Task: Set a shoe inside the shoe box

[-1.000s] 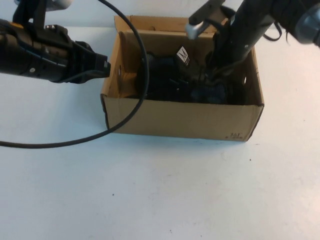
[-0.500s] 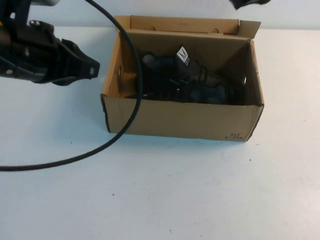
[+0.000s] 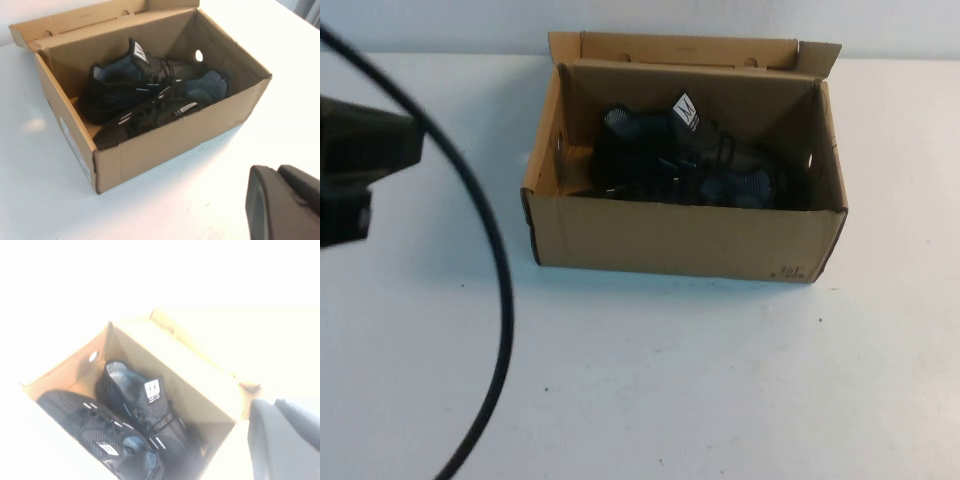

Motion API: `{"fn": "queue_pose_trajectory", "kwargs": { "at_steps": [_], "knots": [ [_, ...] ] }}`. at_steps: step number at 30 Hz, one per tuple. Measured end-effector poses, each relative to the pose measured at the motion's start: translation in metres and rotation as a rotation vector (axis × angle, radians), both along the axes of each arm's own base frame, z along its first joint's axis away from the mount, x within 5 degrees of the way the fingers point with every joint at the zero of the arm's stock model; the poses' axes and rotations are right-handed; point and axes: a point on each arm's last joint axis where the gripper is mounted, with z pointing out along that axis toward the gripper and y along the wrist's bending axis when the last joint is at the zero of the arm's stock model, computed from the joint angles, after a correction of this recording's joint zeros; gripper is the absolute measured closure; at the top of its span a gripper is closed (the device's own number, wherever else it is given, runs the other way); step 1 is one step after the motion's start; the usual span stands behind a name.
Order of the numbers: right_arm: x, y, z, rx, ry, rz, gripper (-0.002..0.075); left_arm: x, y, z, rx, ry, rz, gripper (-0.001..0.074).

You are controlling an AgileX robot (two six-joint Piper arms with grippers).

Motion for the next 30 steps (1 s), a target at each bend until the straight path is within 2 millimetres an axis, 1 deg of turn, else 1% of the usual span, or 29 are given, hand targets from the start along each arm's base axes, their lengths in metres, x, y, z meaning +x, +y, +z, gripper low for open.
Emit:
{"fn": "queue_pose_trajectory", "kwargs": {
  "at_steps": [3, 5, 7, 8, 9, 11, 12, 15, 17, 18, 21, 23, 26, 30],
  "knots": [
    [-0.033, -0.015, 0.006, 0.034, -0.060, -0.029, 0.0741, -0.027, 0.008, -0.006, -0.029, -0.042, 0.018, 0.0736],
    [-0.052, -0.024, 0.001, 0.064, -0.090, -0.061, 0.0741, -0.045, 0.014, -0.013, -0.051, -0.076, 0.035, 0.0736],
    [-0.066, -0.032, -0.009, 0.091, -0.110, -0.090, 0.0742, -0.059, 0.019, -0.021, -0.079, -0.116, 0.058, 0.0736],
    [-0.073, -0.035, -0.017, 0.110, -0.117, -0.101, 0.0742, -0.067, 0.022, -0.025, -0.096, -0.137, 0.070, 0.0736],
    [-0.076, -0.037, -0.030, 0.121, -0.104, -0.110, 0.0742, -0.072, 0.024, -0.030, -0.111, -0.149, 0.081, 0.0736],
    [-0.090, -0.042, -0.053, 0.159, -0.109, -0.126, 0.0742, -0.086, 0.030, -0.036, -0.157, -0.190, 0.109, 0.0736],
    [-0.098, -0.045, -0.061, 0.180, -0.125, -0.131, 0.0742, -0.091, 0.031, -0.039, -0.177, -0.206, 0.121, 0.0736],
    [-0.115, -0.052, -0.098, 0.216, -0.131, -0.139, 0.0742, -0.108, 0.038, -0.046, -0.230, -0.263, 0.143, 0.0736],
    [-0.126, -0.055, -0.123, 0.246, -0.140, -0.136, 0.0742, -0.116, 0.040, -0.048, -0.247, -0.288, 0.145, 0.0736],
    [-0.130, -0.056, -0.132, 0.262, -0.140, -0.131, 0.0742, -0.119, 0.041, -0.048, -0.253, -0.298, 0.146, 0.0736],
    [-0.141, -0.058, -0.165, 0.319, -0.142, -0.122, 0.0742, -0.122, 0.042, -0.050, -0.258, -0.301, 0.144, 0.0736],
    [-0.145, -0.059, -0.182, 0.350, -0.156, -0.121, 0.0742, -0.122, 0.041, -0.051, -0.266, -0.285, 0.144, 0.0736],
    [-0.149, -0.061, -0.200, 0.381, -0.194, -0.124, 0.0742, -0.122, 0.041, -0.052, -0.273, -0.274, 0.146, 0.0736],
    [-0.150, -0.062, -0.216, 0.398, -0.213, -0.130, 0.0742, -0.123, 0.041, -0.052, -0.278, -0.269, 0.146, 0.0736]
  ]
}}
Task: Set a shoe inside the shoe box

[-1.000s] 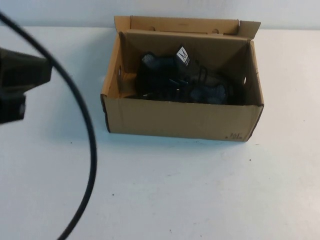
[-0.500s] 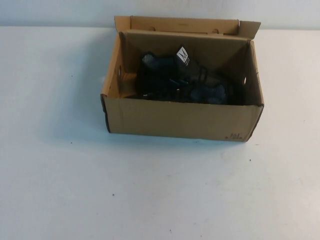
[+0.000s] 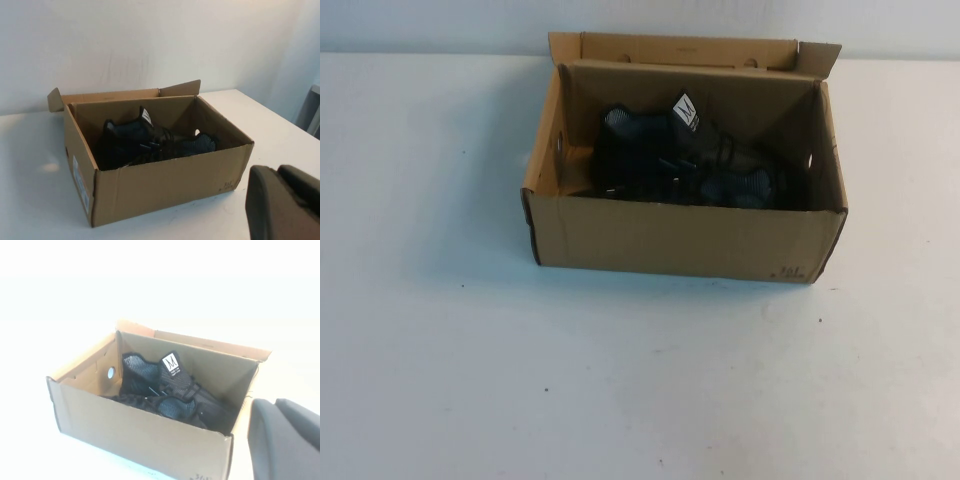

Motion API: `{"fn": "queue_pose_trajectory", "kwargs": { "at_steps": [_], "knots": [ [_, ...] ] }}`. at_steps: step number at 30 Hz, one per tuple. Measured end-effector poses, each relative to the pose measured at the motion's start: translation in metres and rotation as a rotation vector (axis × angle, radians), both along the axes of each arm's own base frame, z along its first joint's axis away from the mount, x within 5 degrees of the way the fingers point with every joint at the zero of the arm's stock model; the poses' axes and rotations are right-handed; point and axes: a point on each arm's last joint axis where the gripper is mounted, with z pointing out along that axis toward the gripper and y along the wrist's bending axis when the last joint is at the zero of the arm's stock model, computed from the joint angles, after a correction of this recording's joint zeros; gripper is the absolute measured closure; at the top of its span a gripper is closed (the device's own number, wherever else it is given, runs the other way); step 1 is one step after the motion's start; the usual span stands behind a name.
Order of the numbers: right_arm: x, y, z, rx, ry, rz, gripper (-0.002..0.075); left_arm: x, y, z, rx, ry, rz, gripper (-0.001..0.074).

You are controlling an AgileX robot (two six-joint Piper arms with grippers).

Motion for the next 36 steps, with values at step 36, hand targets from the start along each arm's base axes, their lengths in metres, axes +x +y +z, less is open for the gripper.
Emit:
{"fn": "queue_pose_trajectory", "kwargs": {
  "at_steps": [36],
  "knots": [
    [-0.001, 0.002, -0.025, -0.049, 0.163, 0.025, 0.0742, 0.001, 0.012, -0.100, 0.068, -0.017, 0.122, 0.0736]
  ]
}}
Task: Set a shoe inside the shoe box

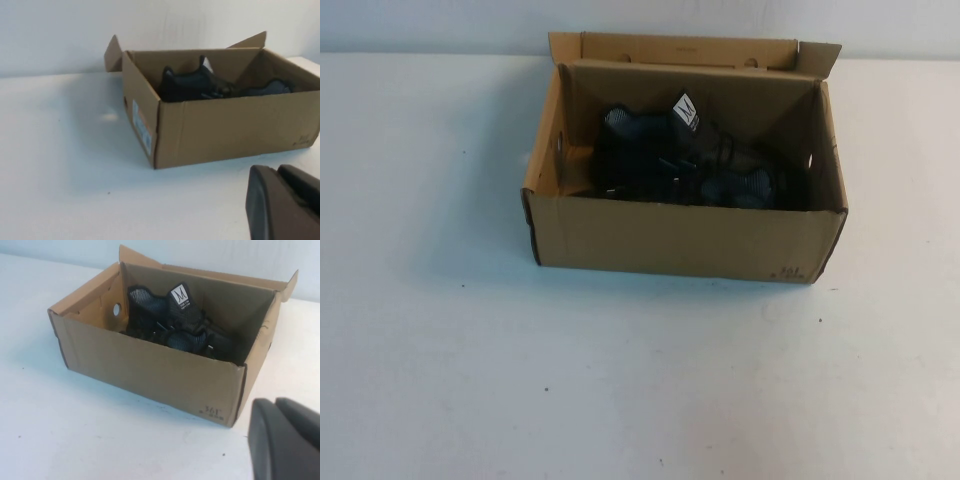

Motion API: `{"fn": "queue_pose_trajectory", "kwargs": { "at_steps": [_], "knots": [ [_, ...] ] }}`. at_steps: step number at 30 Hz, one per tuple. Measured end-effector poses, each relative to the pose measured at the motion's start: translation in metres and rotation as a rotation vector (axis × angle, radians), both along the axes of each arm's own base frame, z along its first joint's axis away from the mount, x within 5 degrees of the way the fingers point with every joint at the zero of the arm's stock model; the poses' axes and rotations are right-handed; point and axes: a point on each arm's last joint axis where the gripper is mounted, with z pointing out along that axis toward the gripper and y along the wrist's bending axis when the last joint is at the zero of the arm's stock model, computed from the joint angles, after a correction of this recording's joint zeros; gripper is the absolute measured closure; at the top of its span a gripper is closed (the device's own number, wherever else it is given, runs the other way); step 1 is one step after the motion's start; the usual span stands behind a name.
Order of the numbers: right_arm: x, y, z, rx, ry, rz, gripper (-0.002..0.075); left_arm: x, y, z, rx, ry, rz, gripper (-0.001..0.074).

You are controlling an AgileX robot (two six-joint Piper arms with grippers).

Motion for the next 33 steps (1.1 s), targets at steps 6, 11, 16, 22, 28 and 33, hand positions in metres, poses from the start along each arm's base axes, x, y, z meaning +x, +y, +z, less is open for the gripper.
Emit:
{"fn": "queue_pose_trajectory", "kwargs": {
  "at_steps": [6, 11, 16, 22, 28, 33],
  "knots": [
    [0.000, 0.000, 0.000, 0.000, 0.000, 0.000, 0.0742, 0.011, 0.009, -0.057, -0.026, 0.072, 0.133, 0.0736],
    [0.000, 0.000, -0.001, -0.002, 0.005, 0.001, 0.0742, 0.018, 0.012, -0.088, -0.022, 0.136, 0.196, 0.0736],
    [0.000, 0.000, -0.001, -0.003, 0.007, 0.001, 0.0742, 0.020, 0.012, -0.103, 0.003, 0.167, 0.200, 0.0736],
    [0.000, 0.000, -0.001, -0.005, 0.006, 0.002, 0.0742, 0.019, 0.012, -0.108, 0.017, 0.194, 0.202, 0.0736],
    [0.000, 0.000, -0.001, -0.005, 0.006, 0.002, 0.0742, 0.019, 0.012, -0.108, 0.017, 0.194, 0.202, 0.0736],
    [0.000, 0.000, -0.001, -0.005, 0.006, 0.002, 0.0742, 0.019, 0.012, -0.108, 0.017, 0.194, 0.202, 0.0736]
  ]
}}
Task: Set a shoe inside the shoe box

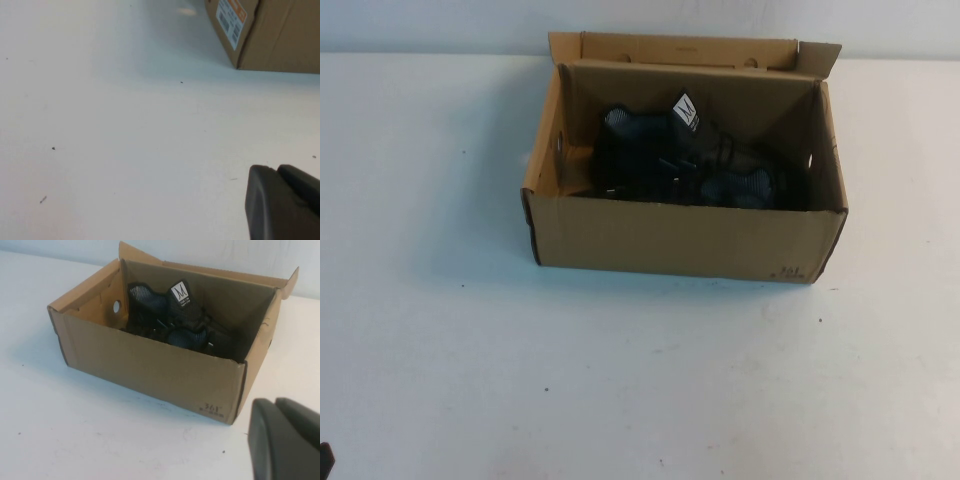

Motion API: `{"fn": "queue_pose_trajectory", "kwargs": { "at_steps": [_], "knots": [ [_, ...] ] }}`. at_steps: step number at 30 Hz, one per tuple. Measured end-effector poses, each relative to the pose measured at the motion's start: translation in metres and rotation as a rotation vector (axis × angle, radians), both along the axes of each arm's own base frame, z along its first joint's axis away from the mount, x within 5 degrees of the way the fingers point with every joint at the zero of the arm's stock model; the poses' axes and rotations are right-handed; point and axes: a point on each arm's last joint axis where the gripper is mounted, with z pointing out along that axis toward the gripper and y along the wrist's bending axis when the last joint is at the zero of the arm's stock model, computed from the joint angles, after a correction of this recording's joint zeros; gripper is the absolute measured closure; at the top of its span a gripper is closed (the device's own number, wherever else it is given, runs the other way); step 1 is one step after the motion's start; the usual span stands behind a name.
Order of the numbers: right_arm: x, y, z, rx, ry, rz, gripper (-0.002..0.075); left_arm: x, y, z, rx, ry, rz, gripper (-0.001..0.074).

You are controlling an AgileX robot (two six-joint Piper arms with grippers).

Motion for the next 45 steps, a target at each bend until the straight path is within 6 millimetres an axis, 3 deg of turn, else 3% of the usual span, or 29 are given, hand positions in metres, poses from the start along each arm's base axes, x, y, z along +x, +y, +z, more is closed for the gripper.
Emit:
{"fn": "queue_pose_trajectory", "kwargs": {
  "at_steps": [16, 25, 31, 35, 45],
  "knots": [
    [-0.004, -0.004, 0.002, 0.023, -0.017, -0.032, 0.0742, 0.000, 0.000, 0.000, 0.001, 0.002, 0.000, 0.0736],
    [-0.044, -0.023, 0.013, 0.089, -0.224, -0.225, 0.0742, 0.000, 0.000, 0.000, 0.002, 0.001, 0.000, 0.0736],
    [-0.071, -0.027, 0.012, 0.118, -0.368, -0.247, 0.0742, 0.000, 0.000, 0.000, 0.004, 0.001, 0.000, 0.0736],
    [-0.059, -0.027, -0.008, 0.127, -0.378, -0.264, 0.0742, 0.000, 0.000, 0.000, 0.004, 0.001, 0.000, 0.0736],
    [-0.021, -0.026, -0.104, 0.116, -0.203, -0.304, 0.0742, 0.000, 0.000, 0.000, 0.004, 0.001, 0.000, 0.0736]
  ]
}}
